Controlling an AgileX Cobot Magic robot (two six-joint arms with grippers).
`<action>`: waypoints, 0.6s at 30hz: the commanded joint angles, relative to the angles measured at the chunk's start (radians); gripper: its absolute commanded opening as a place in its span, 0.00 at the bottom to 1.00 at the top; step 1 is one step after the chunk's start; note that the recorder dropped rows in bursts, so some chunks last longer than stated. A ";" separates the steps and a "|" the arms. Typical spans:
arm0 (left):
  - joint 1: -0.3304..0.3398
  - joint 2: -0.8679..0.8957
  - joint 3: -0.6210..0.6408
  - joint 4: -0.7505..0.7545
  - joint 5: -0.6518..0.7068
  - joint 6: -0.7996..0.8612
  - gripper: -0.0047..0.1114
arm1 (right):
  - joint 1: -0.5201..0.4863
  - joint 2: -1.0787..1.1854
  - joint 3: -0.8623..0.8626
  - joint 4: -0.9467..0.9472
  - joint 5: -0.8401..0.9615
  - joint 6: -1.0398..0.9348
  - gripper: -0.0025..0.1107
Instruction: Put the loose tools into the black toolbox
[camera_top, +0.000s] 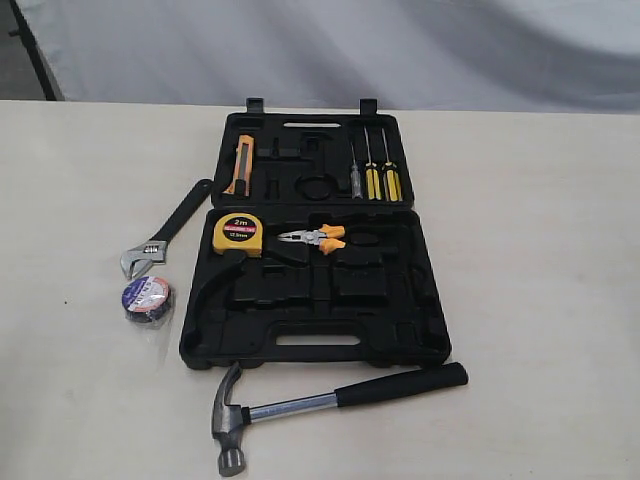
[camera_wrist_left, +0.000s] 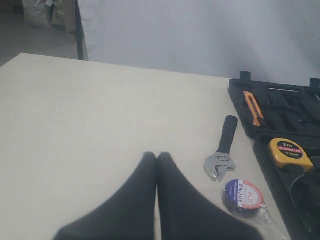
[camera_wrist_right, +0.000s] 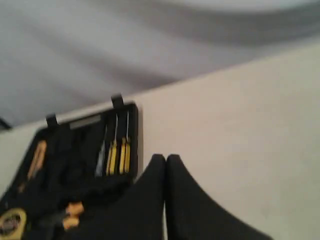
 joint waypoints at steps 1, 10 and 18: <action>0.003 -0.008 0.009 -0.014 -0.017 -0.010 0.05 | 0.170 0.312 -0.129 0.000 0.110 -0.089 0.02; 0.003 -0.008 0.009 -0.014 -0.017 -0.010 0.05 | 0.682 0.870 -0.599 -0.133 0.268 -0.172 0.02; 0.003 -0.008 0.009 -0.014 -0.017 -0.010 0.05 | 0.867 1.333 -1.209 -0.136 0.618 -0.149 0.14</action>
